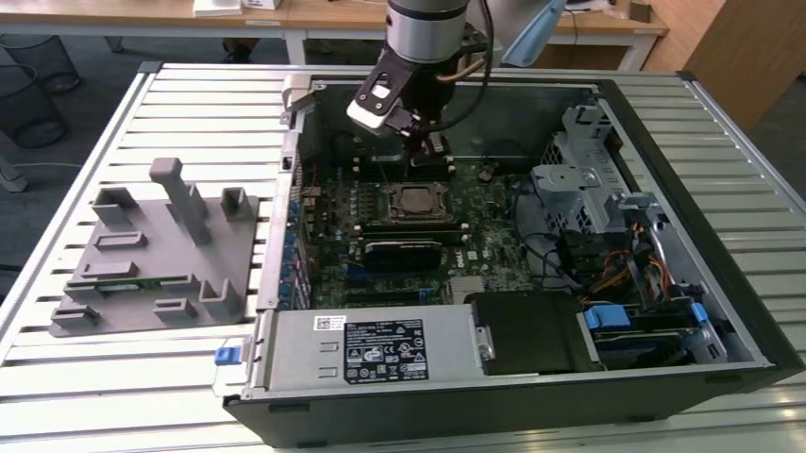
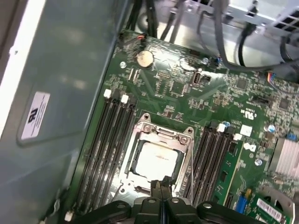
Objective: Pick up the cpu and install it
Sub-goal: 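Install the first cpu locking lever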
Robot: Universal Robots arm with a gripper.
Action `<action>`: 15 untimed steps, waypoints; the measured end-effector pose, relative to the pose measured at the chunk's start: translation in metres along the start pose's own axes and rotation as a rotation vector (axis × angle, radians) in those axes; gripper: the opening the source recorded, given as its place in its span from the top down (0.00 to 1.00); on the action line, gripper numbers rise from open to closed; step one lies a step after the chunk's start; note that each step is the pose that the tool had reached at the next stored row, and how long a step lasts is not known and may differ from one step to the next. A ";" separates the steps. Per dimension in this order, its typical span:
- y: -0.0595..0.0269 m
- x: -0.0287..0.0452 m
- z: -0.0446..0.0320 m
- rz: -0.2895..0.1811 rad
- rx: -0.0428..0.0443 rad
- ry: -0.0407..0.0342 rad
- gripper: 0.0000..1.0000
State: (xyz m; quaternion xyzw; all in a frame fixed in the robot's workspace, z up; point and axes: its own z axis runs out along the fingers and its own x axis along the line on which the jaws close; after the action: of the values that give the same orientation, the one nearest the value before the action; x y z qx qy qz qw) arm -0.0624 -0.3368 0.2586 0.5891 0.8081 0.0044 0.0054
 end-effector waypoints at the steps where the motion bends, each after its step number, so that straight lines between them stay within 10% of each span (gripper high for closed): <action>1: 0.0000 0.0000 0.0000 -0.017 0.0000 -0.0002 0.89; 15: 0.0000 0.0001 0.0007 -0.270 -0.0010 0.0031 0.89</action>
State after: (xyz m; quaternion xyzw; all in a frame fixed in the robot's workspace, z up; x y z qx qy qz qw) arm -0.0624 -0.3368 0.2579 0.4749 0.8800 0.0049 0.0049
